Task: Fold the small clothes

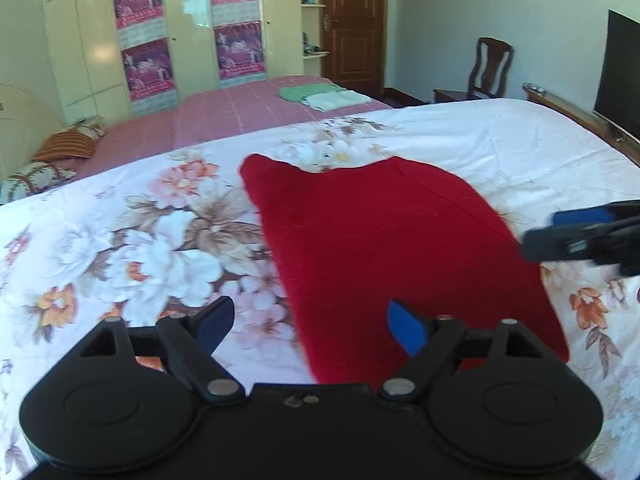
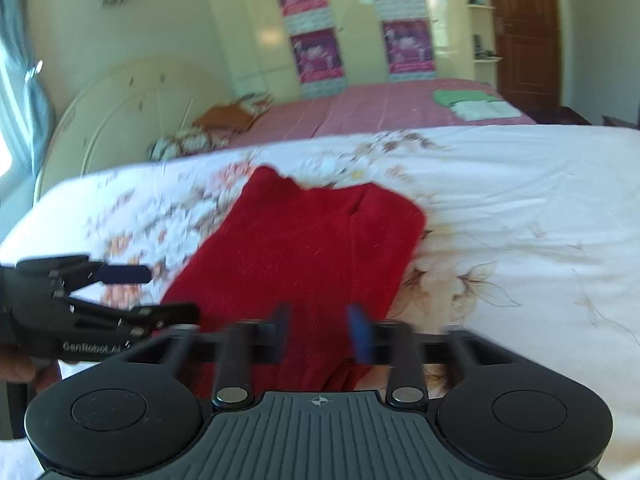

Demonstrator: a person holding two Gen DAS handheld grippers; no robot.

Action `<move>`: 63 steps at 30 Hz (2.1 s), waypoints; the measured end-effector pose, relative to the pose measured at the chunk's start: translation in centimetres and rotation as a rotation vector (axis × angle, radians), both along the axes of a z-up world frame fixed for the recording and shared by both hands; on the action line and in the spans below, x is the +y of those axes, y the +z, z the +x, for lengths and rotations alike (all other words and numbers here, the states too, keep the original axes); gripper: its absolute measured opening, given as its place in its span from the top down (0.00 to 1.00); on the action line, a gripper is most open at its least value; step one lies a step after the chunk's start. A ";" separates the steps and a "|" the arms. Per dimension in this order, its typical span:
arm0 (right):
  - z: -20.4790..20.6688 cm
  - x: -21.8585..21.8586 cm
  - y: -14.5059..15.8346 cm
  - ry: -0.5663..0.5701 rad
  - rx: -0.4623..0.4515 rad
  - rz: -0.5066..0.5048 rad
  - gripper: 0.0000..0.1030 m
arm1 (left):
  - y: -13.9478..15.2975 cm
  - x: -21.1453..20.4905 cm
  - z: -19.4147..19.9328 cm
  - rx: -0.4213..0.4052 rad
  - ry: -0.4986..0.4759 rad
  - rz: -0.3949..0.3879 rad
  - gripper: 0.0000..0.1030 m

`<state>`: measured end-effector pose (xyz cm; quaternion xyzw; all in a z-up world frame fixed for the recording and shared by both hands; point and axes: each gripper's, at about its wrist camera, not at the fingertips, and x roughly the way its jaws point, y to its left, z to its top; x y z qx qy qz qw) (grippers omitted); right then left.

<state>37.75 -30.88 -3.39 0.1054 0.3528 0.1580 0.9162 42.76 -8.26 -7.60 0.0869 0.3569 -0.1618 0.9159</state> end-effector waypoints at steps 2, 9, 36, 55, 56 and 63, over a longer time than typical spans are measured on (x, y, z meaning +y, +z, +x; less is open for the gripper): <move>-0.6 -1.4 0.2 -0.022 -0.020 0.058 0.10 | -0.2 1.3 0.4 0.038 0.016 -0.079 0.19; 2.1 -5.6 -2.5 -0.098 0.146 0.327 0.15 | -4.2 5.4 4.6 0.325 0.095 -0.521 0.25; 5.4 0.4 -0.9 0.009 0.160 0.197 0.68 | -0.1 2.3 5.5 0.152 -0.096 -0.291 0.70; -0.8 29.0 -0.6 0.243 0.185 0.259 0.68 | 2.2 28.8 -4.3 0.182 0.093 -0.197 0.68; -1.0 29.8 -1.1 0.252 0.200 0.262 0.68 | 1.2 29.6 -4.3 0.200 0.098 -0.210 0.67; -1.1 30.1 -4.7 0.172 0.294 0.298 0.65 | -2.5 33.0 -5.4 0.163 0.250 -0.347 0.19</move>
